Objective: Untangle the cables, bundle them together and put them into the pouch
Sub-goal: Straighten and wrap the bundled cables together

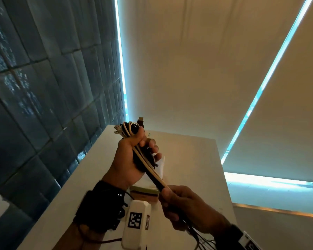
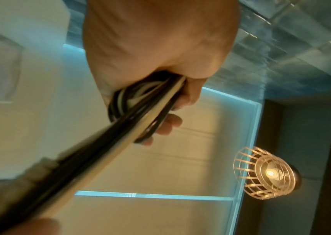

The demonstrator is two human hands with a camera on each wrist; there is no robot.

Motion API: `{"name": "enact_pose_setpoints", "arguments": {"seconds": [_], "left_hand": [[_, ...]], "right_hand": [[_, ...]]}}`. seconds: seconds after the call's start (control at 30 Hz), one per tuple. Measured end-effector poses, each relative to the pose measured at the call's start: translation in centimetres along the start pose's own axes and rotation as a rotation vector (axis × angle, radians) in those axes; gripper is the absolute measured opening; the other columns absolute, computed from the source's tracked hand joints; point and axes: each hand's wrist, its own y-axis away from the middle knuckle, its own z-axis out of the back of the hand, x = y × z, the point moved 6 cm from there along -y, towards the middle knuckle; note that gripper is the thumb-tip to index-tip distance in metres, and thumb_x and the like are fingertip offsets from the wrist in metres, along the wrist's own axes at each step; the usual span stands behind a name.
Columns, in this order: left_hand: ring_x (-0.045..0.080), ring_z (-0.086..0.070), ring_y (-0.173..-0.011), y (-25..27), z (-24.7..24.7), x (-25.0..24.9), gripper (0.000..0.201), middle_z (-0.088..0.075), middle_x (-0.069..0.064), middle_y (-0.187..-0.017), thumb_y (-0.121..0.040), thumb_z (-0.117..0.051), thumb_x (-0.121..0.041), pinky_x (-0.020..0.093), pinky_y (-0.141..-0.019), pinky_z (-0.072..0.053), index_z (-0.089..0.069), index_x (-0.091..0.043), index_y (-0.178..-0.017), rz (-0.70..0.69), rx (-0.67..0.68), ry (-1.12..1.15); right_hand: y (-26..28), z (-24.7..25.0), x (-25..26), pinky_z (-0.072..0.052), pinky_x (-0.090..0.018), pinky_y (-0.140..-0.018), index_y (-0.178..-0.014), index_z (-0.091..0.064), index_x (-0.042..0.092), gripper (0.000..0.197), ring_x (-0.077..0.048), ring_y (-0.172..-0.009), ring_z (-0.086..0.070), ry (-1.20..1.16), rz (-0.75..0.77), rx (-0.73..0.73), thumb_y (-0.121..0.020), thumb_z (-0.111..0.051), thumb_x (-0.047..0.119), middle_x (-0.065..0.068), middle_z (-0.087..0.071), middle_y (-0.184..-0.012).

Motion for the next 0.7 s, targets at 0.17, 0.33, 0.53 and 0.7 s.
{"name": "enact_pose_setpoints", "arguments": {"seconds": [0.17,0.33,0.53,0.7], "left_hand": [[0.012,-0.031,-0.040,0.6,0.5,0.9,0.044,-0.029,-0.003,-0.046,-0.090,-0.050,-0.035,0.025,-0.044,-0.037,-0.038,-0.016,-0.053,0.173,0.045,-0.015],[0.008,-0.026,-0.035,1.7,0.8,2.6,0.042,-0.025,-0.004,-0.043,-0.088,-0.058,-0.032,0.022,-0.039,-0.033,-0.036,-0.016,-0.058,0.275,0.101,-0.239],[0.023,-0.039,-0.060,3.5,-0.4,4.0,0.051,-0.039,0.014,-0.067,-0.072,-0.081,-0.035,0.035,-0.063,-0.035,-0.049,0.001,-0.090,0.270,0.393,-0.653],[0.014,-0.061,-0.088,4.6,-1.0,4.8,0.030,-0.066,-0.001,-0.088,-0.070,-0.074,-0.005,0.029,-0.081,-0.047,-0.067,-0.015,-0.097,0.339,0.491,-0.873]], "right_hand": [[0.5,1.2,1.5,-0.021,-0.020,-0.040,-0.078,-0.055,0.018,0.029,-0.008,-0.044,-0.026,0.251,-0.078,-0.035,-0.096,-0.052,0.040,0.006,-0.035,-0.056],[0.8,1.7,6.2,-0.036,-0.015,-0.052,-0.079,-0.063,0.013,0.023,-0.003,-0.053,-0.043,0.797,-0.065,0.028,-0.096,-0.057,0.027,0.008,-0.049,-0.060],[0.1,1.1,9.5,-0.047,-0.016,-0.065,-0.091,-0.072,0.008,0.010,0.001,-0.066,-0.059,1.076,-0.068,0.145,-0.089,-0.068,0.017,0.010,-0.067,-0.070],[-1.0,-0.2,10.0,-0.056,-0.033,-0.083,-0.105,-0.072,0.011,0.020,-0.013,-0.089,-0.068,1.248,-0.071,0.247,-0.086,-0.069,0.015,-0.002,-0.073,-0.100]]}}
